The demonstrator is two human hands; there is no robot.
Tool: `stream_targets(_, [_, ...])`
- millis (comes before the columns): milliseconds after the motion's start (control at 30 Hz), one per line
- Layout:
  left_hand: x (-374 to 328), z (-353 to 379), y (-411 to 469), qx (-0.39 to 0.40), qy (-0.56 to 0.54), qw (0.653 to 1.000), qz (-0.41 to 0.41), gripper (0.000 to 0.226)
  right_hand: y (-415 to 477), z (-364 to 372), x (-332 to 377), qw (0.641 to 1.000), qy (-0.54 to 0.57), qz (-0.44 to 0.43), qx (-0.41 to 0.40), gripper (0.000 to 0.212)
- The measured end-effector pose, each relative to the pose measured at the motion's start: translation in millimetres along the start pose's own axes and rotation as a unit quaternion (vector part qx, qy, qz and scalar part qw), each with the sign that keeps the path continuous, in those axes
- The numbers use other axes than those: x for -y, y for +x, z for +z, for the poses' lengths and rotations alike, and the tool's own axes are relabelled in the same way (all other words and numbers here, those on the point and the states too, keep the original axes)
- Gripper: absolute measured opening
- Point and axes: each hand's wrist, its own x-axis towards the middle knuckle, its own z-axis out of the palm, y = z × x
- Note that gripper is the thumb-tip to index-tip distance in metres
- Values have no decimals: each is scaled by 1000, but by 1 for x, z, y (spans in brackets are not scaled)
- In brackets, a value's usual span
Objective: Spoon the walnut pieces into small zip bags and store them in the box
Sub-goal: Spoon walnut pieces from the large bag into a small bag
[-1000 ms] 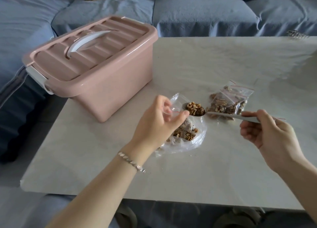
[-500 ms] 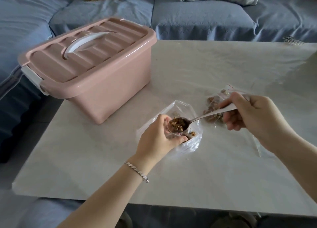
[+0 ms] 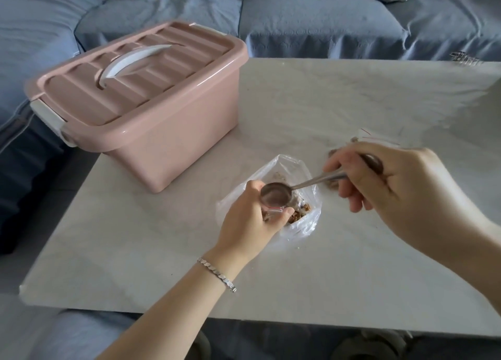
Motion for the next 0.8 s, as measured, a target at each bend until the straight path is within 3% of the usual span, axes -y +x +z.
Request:
stream_targets(133, [1,-2,-4,-11,12,1000,22,46,-4,0,-4,999,38,-6,-1,32])
stream_targets(267, [0,-21,-15,-91,-47,994,48,42,-10,-10,-19,981,152,18,-123,32])
stream_targets(467, [12,-52,-21,-125,-42,991,-3,45,-52,29,-60,973,132,111,-154,34])
stream_targets(600, [30,-44,-19,-50,27,992,-110,35,-80,51,-67,972,76,135,-174,45])
stream_targets(800, [27,-30,-10,96,34,987,-128,33,-104,72,-60,980,-20,113,-161,57])
